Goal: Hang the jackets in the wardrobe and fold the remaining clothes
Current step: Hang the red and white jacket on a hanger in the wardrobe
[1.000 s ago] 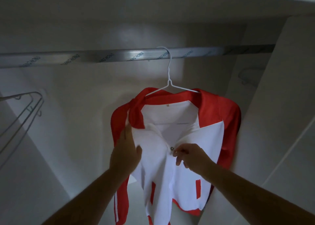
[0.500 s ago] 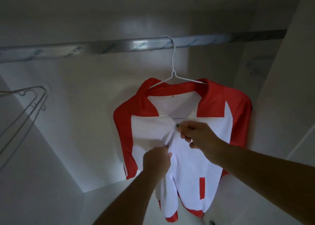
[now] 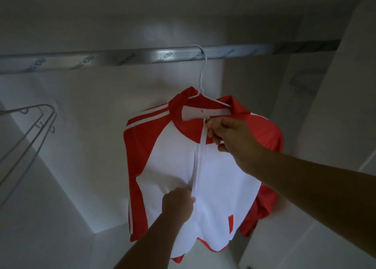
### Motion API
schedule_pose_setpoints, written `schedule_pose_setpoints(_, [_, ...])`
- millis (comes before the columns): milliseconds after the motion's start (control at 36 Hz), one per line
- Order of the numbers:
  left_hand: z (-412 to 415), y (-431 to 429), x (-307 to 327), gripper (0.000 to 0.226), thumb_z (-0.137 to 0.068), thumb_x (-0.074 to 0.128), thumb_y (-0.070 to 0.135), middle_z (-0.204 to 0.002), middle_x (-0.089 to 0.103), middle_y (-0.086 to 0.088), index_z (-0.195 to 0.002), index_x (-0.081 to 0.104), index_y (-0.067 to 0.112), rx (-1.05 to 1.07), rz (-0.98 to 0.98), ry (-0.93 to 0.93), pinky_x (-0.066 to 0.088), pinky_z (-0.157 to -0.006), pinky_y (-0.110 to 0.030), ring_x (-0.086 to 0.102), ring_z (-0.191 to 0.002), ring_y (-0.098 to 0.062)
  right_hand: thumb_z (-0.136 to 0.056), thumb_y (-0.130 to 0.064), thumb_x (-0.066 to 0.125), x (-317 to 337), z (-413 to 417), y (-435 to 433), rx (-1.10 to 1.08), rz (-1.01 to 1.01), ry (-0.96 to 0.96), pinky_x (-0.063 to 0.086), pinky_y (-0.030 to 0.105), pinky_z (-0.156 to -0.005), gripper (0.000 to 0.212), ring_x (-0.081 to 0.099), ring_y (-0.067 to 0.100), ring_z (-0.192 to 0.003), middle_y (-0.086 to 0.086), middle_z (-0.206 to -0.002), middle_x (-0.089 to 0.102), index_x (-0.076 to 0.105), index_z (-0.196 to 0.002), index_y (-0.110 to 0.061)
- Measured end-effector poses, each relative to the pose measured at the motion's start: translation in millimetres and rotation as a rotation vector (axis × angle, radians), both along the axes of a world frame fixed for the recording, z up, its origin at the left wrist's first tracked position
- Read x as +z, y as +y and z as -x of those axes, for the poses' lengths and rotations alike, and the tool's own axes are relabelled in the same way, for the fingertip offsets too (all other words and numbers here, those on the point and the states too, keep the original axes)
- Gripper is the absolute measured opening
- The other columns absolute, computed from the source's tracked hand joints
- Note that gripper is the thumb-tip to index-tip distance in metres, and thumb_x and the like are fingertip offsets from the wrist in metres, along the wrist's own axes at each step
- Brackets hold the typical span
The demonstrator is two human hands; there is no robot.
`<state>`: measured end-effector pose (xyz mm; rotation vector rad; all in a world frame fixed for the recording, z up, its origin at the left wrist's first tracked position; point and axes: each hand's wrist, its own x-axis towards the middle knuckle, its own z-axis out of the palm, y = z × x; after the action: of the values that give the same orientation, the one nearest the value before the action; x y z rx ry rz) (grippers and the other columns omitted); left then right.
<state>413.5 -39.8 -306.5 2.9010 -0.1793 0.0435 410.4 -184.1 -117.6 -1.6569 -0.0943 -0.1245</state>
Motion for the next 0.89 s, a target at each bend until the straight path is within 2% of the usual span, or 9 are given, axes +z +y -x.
schedule_pose_setpoints(222, [-8,2,61,0.015,-0.092,0.049,0.028,-0.078,0.056,0.011,-0.096,0.061,0.021,0.025,0.176,-0.094,0.042,-0.067,-0.017,0.057,-0.075,-0.006,-0.097,-0.009,0.050,-7,2,-14,0.068,0.236,-0.034,0.040,0.014,-0.046,0.020,0.053,0.003,-0.053,-0.002,-0.069,0.062,0.066,-0.088,0.000])
schedule_pose_setpoints(306, [-5,0,110,0.011,-0.091,0.054,0.025,-0.070,0.056,0.010,-0.080,0.053,0.023,-0.017,0.290,-0.360,0.041,-0.063,-0.013,0.056,-0.066,-0.006,-0.096,-0.010,0.052,-3,0,-38,-0.085,0.465,-0.170,0.046,0.017,-0.063,0.019,0.058,0.002,-0.064,-0.001,-0.077,0.066,0.070,-0.091,-0.005])
schedule_pose_setpoints(417, [-2,-23,170,0.019,-0.086,0.063,0.019,-0.068,0.046,0.011,-0.077,0.046,0.022,-0.200,0.456,-0.534,0.033,-0.060,-0.009,0.047,-0.062,-0.007,-0.089,-0.005,0.055,3,-8,-79,-0.389,0.762,-0.325,0.037,0.021,-0.083,0.022,0.059,0.021,-0.100,0.007,-0.111,0.064,0.068,-0.107,-0.008])
schedule_pose_setpoints(500, [-15,-51,194,0.023,-0.087,0.063,0.035,-0.081,0.051,0.005,-0.088,0.048,0.018,-0.233,0.395,-0.473,0.043,-0.063,-0.020,0.052,-0.076,-0.013,-0.091,-0.011,0.054,-3,-16,-97,-0.369,0.909,-0.128,0.037,0.030,-0.100,0.039,0.051,0.032,-0.121,0.014,-0.132,0.054,0.053,-0.130,-0.008])
schedule_pose_setpoints(556, [-27,-68,200,0.045,-0.085,0.062,0.046,-0.102,0.057,-0.002,-0.112,0.050,0.012,-0.154,0.376,-0.326,0.053,-0.077,-0.034,0.059,-0.092,-0.021,-0.094,-0.016,0.051,-11,-18,-99,-0.279,0.930,-0.014,0.037,0.034,-0.103,0.041,0.050,0.033,-0.123,0.017,-0.133,0.053,0.049,-0.134,-0.008])
schedule_pose_setpoints(611, [-36,-81,201,0.069,-0.083,0.064,0.050,-0.118,0.055,-0.008,-0.131,0.038,0.008,-0.067,0.372,-0.202,0.051,-0.088,-0.043,0.059,-0.104,-0.027,-0.097,-0.019,0.049,-18,-16,-96,-0.232,0.980,-0.016,0.036,0.032,-0.103,0.039,0.051,0.031,-0.122,0.016,-0.131,0.055,0.049,-0.134,-0.007])
schedule_pose_setpoints(694, [-46,-94,199,0.084,-0.084,0.068,0.042,-0.123,0.057,-0.010,-0.144,0.022,0.005,0.042,0.323,-0.177,0.051,-0.090,-0.041,0.060,-0.109,-0.030,-0.098,-0.015,0.045,-22,-13,-93,-0.214,1.021,-0.067,0.035,0.030,-0.102,0.037,0.053,0.030,-0.119,0.016,-0.128,0.057,0.050,-0.133,-0.006])
schedule_pose_setpoints(806, [-49,-94,195,0.041,-0.098,0.051,0.022,-0.108,0.066,-0.008,-0.134,0.041,0.008,0.050,0.124,-0.390,0.053,-0.076,-0.033,0.066,-0.097,-0.025,-0.095,-0.007,0.043,-26,-13,-92,-0.157,1.044,-0.017,0.035,0.027,-0.104,0.044,0.051,0.027,-0.123,0.014,-0.134,0.054,0.044,-0.139,-0.009])
schedule_pose_setpoints(889, [-50,-80,190,0.011,-0.097,0.047,0.013,-0.083,0.063,-0.005,-0.099,0.057,0.008,-0.104,0.433,-0.420,0.050,-0.072,-0.030,0.063,-0.081,-0.022,-0.095,-0.006,0.042,-31,-12,-91,-0.137,1.033,0.016,0.036,0.026,-0.099,0.038,0.054,0.028,-0.120,0.015,-0.129,0.058,0.052,-0.132,-0.008])
